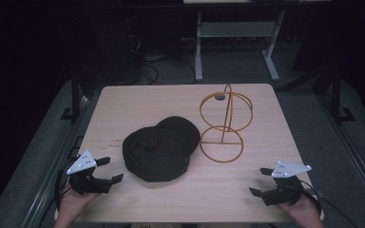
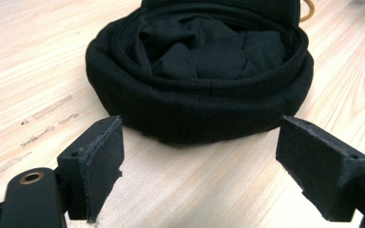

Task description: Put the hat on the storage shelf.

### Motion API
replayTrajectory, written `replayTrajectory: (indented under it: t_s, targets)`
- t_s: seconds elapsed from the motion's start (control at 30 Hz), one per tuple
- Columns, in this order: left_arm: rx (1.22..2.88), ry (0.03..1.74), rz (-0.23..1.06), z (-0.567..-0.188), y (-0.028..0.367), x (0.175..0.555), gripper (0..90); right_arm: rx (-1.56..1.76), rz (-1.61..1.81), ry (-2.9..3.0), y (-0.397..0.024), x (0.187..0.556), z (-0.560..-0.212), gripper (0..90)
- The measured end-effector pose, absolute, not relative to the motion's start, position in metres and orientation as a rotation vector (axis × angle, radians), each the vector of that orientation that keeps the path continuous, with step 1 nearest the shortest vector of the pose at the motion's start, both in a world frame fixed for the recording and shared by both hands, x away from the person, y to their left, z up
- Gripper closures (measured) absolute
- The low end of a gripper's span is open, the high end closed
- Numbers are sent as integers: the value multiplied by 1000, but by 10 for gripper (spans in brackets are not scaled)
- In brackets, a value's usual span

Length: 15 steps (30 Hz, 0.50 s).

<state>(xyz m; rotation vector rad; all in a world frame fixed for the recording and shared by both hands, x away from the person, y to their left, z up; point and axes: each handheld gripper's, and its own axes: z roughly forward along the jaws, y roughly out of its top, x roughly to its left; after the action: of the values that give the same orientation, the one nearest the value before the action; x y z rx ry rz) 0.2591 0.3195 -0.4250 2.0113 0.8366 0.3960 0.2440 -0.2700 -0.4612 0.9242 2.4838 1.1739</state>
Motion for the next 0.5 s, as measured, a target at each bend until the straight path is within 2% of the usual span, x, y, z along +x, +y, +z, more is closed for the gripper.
replayTrajectory:
  t_s: [0.5]
  targets:
    - [1996,856,372,-428,324,260,158,793,1211,2570,-233,248,-442,157]
